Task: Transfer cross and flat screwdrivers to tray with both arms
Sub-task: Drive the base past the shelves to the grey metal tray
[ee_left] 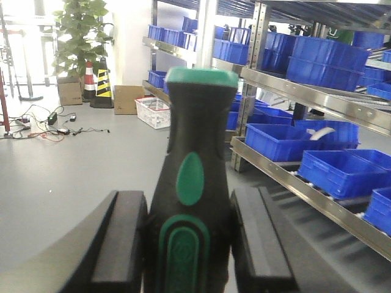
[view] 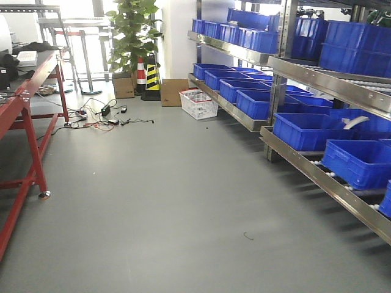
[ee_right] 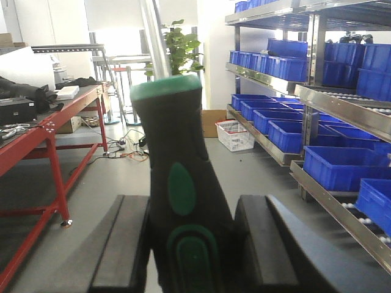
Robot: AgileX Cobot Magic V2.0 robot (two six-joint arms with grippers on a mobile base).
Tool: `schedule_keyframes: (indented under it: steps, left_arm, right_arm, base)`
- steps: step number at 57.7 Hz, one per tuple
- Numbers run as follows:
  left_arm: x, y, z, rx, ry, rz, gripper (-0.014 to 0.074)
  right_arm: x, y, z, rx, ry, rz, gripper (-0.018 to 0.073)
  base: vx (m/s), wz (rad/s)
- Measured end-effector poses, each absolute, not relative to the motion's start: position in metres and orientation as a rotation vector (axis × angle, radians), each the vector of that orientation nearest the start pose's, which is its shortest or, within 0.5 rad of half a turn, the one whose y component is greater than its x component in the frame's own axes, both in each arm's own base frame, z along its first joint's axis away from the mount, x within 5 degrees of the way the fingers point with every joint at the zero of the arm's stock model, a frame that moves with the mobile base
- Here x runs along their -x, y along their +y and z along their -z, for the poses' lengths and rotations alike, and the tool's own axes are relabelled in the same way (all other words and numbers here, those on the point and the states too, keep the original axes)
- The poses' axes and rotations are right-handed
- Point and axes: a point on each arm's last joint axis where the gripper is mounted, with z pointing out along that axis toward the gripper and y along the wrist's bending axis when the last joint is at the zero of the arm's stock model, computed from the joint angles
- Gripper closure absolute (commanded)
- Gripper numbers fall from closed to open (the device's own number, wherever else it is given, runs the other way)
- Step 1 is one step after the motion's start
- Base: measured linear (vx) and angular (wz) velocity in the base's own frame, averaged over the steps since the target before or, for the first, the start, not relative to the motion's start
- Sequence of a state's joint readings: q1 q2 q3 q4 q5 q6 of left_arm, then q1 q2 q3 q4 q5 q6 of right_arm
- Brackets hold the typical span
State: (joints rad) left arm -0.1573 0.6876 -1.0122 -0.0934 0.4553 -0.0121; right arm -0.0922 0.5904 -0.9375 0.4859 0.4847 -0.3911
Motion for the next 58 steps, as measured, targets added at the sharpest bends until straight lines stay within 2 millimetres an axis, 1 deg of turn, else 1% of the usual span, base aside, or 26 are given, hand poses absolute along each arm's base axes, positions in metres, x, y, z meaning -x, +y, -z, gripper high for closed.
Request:
schedule_keyframes:
  steps: [38,58]
  left_arm:
    - [-0.1161,-0.0222,-0.4487,-0.081,1.615,0.229,0.0601]
    - [-0.1161,-0.0222,-0.4487,-0.081,1.615,0.229,0.0601]
  right_arm:
    - [-0.0954,0.0111,-0.4375,0.064,1.573,-0.136,0.0568]
    - [-0.0954,0.0111,-0.4375,0.064,1.573,-0.136,0.0568]
  base:
    - [0.54,0.06]
    - [0.54,-0.07]
